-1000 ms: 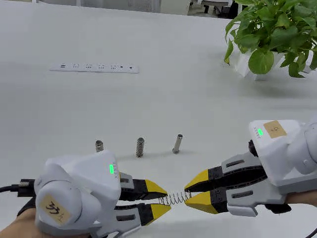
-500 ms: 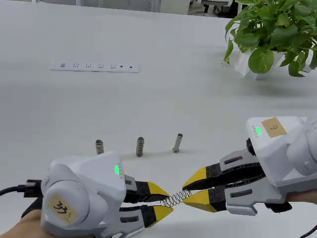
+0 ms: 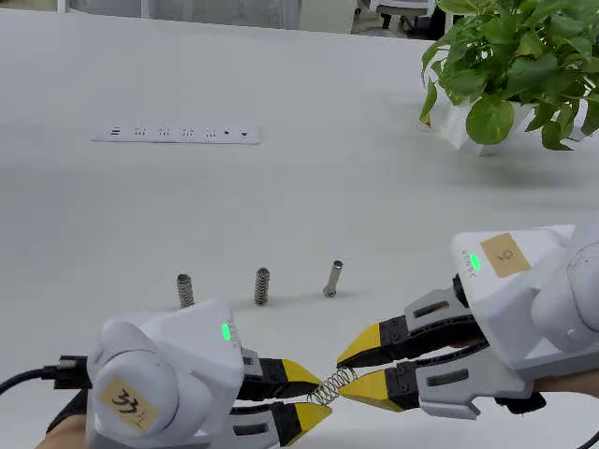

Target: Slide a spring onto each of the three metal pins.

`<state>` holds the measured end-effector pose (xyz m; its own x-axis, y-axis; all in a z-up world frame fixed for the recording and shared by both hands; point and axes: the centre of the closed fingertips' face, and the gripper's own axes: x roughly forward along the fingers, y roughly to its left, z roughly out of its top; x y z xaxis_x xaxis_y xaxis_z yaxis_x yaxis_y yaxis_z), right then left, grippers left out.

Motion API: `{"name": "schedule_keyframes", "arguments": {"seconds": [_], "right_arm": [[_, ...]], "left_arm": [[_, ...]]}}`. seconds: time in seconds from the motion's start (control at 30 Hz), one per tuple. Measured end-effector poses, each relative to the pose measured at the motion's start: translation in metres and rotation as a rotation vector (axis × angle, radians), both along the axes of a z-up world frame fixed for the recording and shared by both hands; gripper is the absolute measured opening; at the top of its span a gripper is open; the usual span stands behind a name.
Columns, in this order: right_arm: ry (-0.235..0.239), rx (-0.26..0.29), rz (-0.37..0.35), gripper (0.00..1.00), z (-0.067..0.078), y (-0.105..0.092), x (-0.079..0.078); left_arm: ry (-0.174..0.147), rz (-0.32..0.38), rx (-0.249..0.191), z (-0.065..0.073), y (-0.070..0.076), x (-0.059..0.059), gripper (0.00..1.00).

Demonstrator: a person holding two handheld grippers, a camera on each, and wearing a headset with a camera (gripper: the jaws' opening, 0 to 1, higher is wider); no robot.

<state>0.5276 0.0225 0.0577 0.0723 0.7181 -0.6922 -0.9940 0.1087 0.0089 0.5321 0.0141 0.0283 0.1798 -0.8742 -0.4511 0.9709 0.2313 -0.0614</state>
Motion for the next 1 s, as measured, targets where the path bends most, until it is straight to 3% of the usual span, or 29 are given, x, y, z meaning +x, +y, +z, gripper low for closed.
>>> {"name": "schedule_keyframes", "arguments": {"seconds": [0.1, 0.47, 0.53, 0.6, 0.67, 1.0], "right_arm": [[-0.001, -0.014, 0.008, 0.07, -0.002, -0.002, 0.001], [-0.001, -0.034, 0.018, 0.07, 0.0, -0.006, -0.001], [-0.003, -0.04, 0.011, 0.12, -0.001, -0.007, 0.0], [-0.003, -0.045, -0.004, 0.3, -0.001, -0.007, 0.002], [-0.02, -0.058, -0.014, 0.41, -0.001, -0.009, 0.006], [-0.021, -0.106, 0.042, 0.39, 0.007, -0.015, 0.007]], "left_arm": [[0.013, 0.008, -0.004, -0.002, -0.001, 0.0, 0.06], [0.006, 0.015, -0.021, -0.001, -0.006, -0.002, 0.06], [0.007, 0.01, -0.028, 0.0, -0.007, -0.004, 0.06], [0.007, 0.007, -0.029, 0.0, -0.008, -0.005, 0.06], [0.004, 0.002, -0.027, 0.0, -0.01, -0.006, 0.06], [-0.029, -0.004, -0.019, 0.003, -0.01, -0.001, 0.06]]}}
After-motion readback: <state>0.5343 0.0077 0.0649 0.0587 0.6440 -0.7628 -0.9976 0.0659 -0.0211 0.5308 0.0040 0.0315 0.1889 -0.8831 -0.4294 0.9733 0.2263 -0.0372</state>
